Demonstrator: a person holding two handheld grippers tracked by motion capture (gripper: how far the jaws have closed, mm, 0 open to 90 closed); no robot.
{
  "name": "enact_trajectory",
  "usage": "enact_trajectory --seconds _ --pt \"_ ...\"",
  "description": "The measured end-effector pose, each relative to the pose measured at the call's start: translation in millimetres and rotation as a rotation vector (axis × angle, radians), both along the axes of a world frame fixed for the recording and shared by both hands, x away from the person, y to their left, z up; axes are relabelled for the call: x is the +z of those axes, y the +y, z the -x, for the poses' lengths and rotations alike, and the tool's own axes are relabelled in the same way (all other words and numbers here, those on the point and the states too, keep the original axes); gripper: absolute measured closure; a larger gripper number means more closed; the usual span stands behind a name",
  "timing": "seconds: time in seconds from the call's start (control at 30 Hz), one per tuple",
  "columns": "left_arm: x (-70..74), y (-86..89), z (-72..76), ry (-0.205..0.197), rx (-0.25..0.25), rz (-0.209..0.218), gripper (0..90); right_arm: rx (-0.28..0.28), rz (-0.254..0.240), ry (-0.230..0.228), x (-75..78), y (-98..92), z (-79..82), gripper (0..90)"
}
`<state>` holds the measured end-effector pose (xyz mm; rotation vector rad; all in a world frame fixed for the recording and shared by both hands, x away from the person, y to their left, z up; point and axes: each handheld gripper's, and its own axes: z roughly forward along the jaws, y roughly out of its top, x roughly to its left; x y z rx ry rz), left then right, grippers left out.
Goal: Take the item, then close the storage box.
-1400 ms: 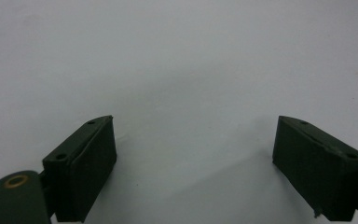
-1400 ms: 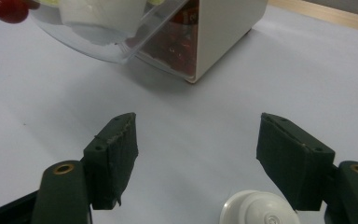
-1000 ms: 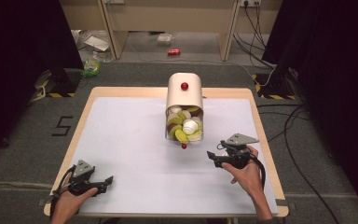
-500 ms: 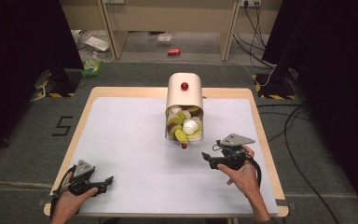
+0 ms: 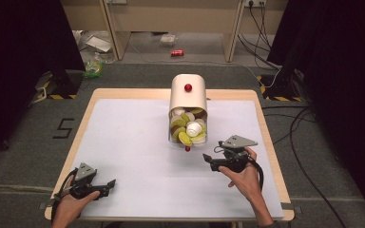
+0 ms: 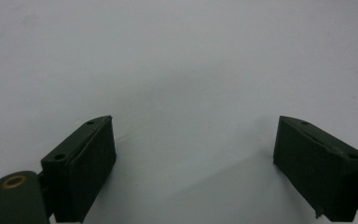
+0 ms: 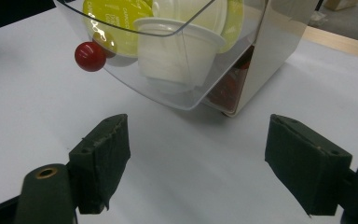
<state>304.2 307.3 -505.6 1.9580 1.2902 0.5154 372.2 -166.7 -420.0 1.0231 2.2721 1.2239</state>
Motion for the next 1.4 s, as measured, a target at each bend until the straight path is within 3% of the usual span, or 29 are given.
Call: enact_trajectory --seconds 0.5,0.97,1.4 --pt "-0.1 -0.1 0.2 -0.002 0.001 0.003 12.2 -0.013 0.013 -0.006 -3.3 7.9 -5.9 23.0" --pt "-0.2 -0.3 0.3 -0.003 0.001 -0.002 12.2 -0.05 -0.013 -0.054 0.3 13.9 -10.5 24.6" --pt "-0.2 -0.4 0.2 -0.003 0.001 -0.003 12.2 -0.065 -0.021 -0.046 1.1 15.2 -12.6 20.2"
